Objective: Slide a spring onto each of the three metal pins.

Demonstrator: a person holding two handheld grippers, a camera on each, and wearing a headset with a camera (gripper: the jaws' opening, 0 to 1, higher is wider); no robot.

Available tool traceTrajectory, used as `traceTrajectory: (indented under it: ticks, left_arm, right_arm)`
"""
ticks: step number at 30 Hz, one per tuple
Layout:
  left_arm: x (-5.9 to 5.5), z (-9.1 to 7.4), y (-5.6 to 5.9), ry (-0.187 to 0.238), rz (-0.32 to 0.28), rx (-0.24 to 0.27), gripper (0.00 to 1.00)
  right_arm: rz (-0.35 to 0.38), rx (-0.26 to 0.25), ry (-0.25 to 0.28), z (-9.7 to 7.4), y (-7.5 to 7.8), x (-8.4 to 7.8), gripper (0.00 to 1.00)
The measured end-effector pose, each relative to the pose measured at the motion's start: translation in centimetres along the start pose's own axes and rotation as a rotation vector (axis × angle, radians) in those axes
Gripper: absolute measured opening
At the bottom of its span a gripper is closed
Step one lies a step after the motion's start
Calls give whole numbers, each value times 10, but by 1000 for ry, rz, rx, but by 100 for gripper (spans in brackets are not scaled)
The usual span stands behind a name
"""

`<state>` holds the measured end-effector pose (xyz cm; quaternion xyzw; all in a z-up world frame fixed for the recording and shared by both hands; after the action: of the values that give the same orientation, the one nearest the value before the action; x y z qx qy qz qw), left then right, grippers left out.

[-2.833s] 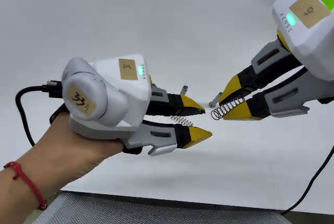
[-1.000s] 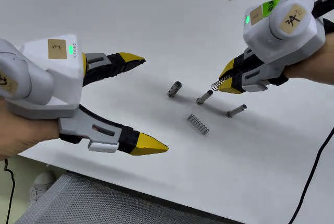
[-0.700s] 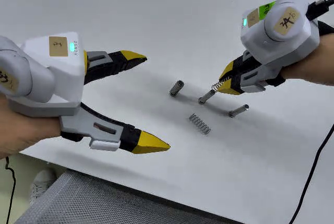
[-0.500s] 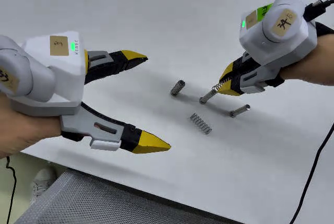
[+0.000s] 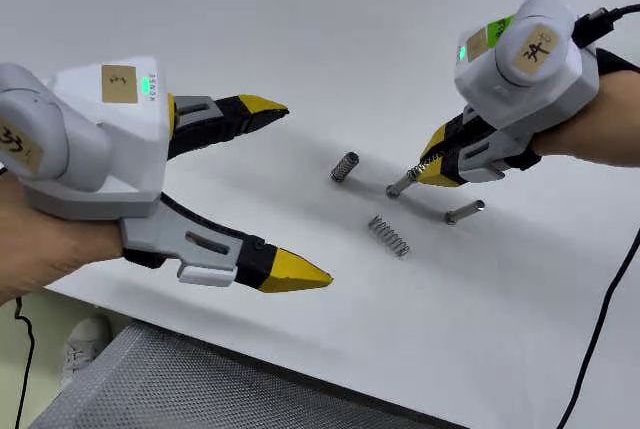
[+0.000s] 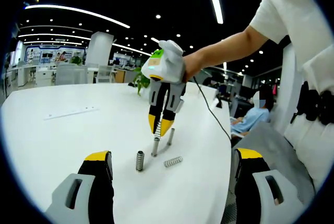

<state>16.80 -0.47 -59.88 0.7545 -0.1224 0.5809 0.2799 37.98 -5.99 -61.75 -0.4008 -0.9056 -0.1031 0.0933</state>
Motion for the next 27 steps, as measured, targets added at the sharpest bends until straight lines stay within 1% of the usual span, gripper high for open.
traceTrajectory:
  ticks: [11,15,19,27]
  left_arm:
    - [1,2,0,3,-7,-3,98]
    - [0,1,0,5,-9,-3,98]
    - [-1,1,-1,4,-12,-4,98]
    - [-2,1,0,8,-16,-4,98]
  right_arm:
    - [-5,0,-2,5,-3,2,12]
    - [-1,-2,6,6,-3,3,12]
    - [-24,-7,-2,8,-6,4,12]
    - [-18,-6,4,11,-4,1,12]
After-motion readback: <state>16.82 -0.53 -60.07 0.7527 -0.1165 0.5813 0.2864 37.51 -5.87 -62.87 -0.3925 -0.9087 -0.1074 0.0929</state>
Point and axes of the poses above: the centre of the closed fingertips' face, and the gripper's own axes: z roughly forward along the fingers, y roughly to its right, x roughly out of its top, the point moved 8 cm from there along -z, roughly backward along the fingers, and after that the axes turned 12 degrees about -x, right-handed, at the moved point
